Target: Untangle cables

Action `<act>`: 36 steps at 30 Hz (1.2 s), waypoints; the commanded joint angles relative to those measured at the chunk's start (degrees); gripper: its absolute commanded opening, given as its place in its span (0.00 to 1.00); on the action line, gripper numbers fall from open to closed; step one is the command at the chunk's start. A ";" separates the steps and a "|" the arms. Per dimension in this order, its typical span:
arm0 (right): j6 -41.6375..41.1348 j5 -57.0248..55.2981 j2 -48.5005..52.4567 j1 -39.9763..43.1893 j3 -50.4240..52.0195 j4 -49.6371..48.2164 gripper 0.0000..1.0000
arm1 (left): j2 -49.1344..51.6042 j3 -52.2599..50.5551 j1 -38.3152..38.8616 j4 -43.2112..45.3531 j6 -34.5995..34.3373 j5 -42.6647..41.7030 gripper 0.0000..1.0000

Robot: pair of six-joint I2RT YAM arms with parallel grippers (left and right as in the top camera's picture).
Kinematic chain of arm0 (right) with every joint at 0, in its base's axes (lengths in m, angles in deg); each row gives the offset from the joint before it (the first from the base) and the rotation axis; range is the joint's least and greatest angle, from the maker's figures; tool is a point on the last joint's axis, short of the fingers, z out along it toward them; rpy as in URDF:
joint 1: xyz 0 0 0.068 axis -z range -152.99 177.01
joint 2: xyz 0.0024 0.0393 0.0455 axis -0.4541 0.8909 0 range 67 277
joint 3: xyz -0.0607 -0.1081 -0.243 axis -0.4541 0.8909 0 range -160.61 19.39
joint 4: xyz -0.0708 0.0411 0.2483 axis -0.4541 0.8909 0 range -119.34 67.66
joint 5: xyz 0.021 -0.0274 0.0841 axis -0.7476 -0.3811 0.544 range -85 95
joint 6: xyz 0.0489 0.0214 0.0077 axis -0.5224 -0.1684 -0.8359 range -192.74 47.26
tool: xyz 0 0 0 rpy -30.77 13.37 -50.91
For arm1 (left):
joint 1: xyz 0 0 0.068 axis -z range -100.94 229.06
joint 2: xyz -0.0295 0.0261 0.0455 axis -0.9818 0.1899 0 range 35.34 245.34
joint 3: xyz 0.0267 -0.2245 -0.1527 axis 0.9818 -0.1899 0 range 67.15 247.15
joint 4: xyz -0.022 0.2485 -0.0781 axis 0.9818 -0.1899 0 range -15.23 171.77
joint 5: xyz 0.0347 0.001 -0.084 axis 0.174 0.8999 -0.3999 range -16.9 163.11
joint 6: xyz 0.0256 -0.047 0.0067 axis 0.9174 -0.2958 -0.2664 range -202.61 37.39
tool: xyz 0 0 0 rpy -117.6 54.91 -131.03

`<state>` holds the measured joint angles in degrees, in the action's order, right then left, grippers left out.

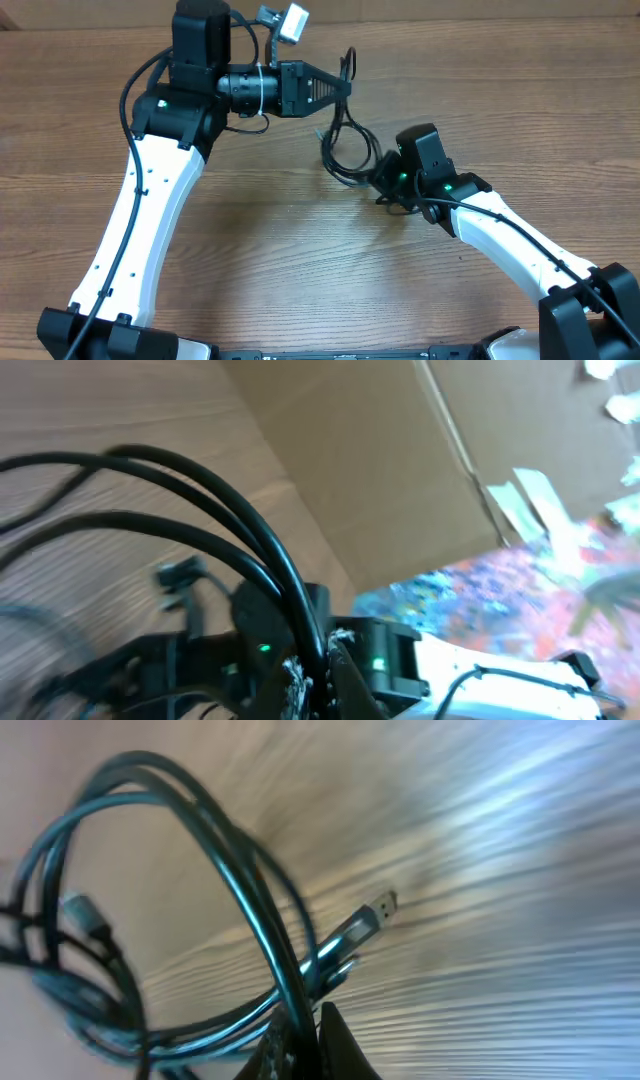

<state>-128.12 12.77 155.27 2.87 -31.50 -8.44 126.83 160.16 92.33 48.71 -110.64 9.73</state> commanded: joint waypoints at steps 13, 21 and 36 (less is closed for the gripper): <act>22.95 -25.62 -9.57 11.96 -6.80 15.96 0.04 | -1.60 1.01 -4.74 -26.71 8.11 67.10 0.04; 29.38 -27.76 -15.15 10.73 -11.47 19.52 0.04 | -1.60 1.01 -4.74 -29.88 0.42 82.49 0.04; 34.12 -37.55 -21.73 6.62 -13.49 26.14 0.04 | -1.38 0.98 -4.74 -38.12 -9.01 96.02 0.04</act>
<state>-94.52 -12.39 134.44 8.97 -42.98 16.46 126.83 160.21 88.18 11.49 -115.84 95.41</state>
